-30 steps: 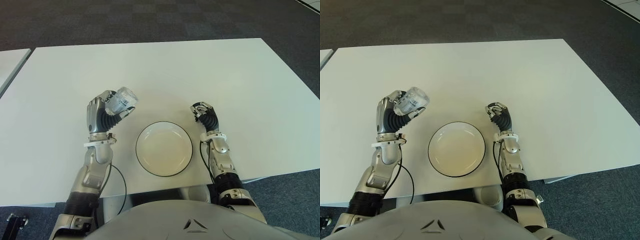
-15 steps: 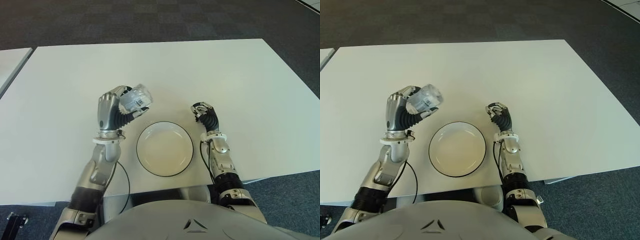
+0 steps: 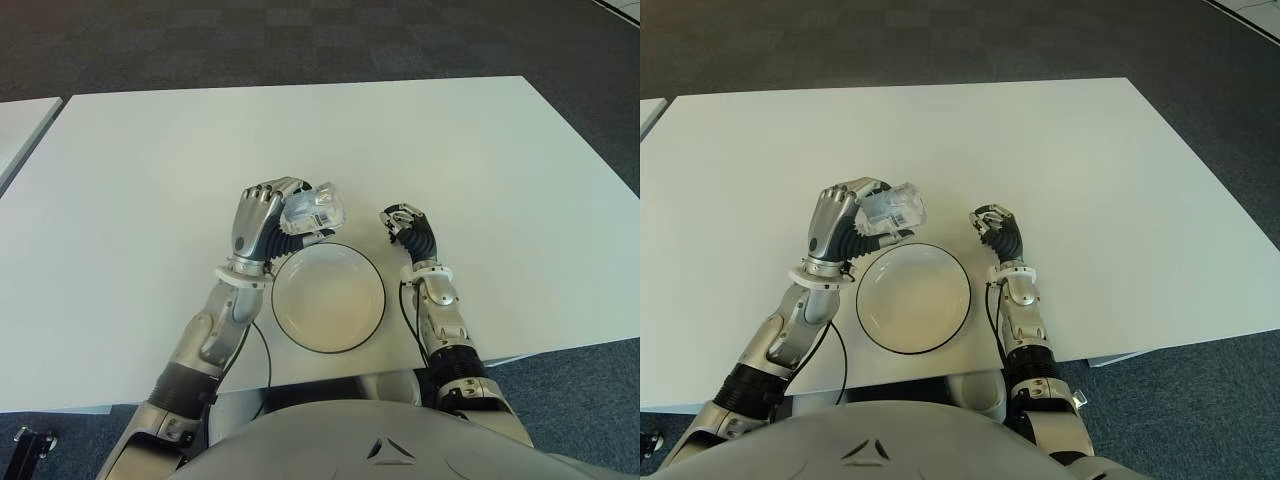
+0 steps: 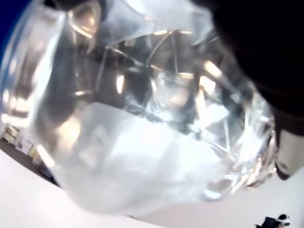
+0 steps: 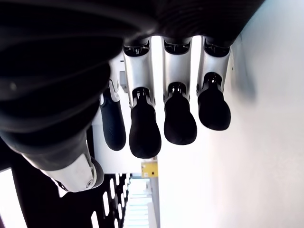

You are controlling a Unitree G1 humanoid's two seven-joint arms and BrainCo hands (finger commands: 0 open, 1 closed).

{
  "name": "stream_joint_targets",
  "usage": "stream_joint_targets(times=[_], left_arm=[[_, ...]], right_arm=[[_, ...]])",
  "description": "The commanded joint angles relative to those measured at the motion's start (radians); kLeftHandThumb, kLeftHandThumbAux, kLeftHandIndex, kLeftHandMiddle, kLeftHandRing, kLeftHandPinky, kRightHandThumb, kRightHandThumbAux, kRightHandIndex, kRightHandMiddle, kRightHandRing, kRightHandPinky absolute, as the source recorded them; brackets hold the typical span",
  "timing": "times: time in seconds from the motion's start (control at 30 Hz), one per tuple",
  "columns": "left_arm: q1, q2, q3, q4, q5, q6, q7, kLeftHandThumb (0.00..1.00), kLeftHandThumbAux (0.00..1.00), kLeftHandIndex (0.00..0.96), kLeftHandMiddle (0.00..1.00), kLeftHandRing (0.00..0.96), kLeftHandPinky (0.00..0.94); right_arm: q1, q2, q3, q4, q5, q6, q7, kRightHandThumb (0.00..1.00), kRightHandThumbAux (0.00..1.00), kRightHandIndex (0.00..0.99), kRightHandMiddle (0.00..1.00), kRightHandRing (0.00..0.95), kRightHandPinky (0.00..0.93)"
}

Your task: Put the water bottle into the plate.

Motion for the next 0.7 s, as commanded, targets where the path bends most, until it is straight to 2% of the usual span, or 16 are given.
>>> stream_joint_targets(times=[0.03, 0.3, 0.7], left_arm=[[-0.017, 0.016, -0.028, 0.018, 0.006, -0.013, -0.043, 0.852, 0.668, 0.397, 0.541, 0.865, 0.847], [-0.030, 0.022, -0.099, 0.048, 0.079, 0.022, -0.090, 0.852, 0.667, 0.399, 0.545, 0.862, 0.836], [-0.021, 0.036, -0.169, 0.080, 0.118, 0.040, -0.130, 0.853, 0.667, 0.402, 0.549, 0.836, 0.840]], right_arm=[[0.018, 0.005, 0.001, 0.009, 0.007, 0.028, 0.003, 0.703, 0.728, 0.438, 0.757, 0.745, 0.727], [0.021, 0.007, -0.001, 0.008, 0.008, 0.022, 0.000, 0.704, 0.728, 0.438, 0.756, 0.744, 0.734], [0.018, 0.008, 0.001, 0.008, 0.003, 0.026, -0.005, 0.704, 0.728, 0.438, 0.757, 0.743, 0.727]])
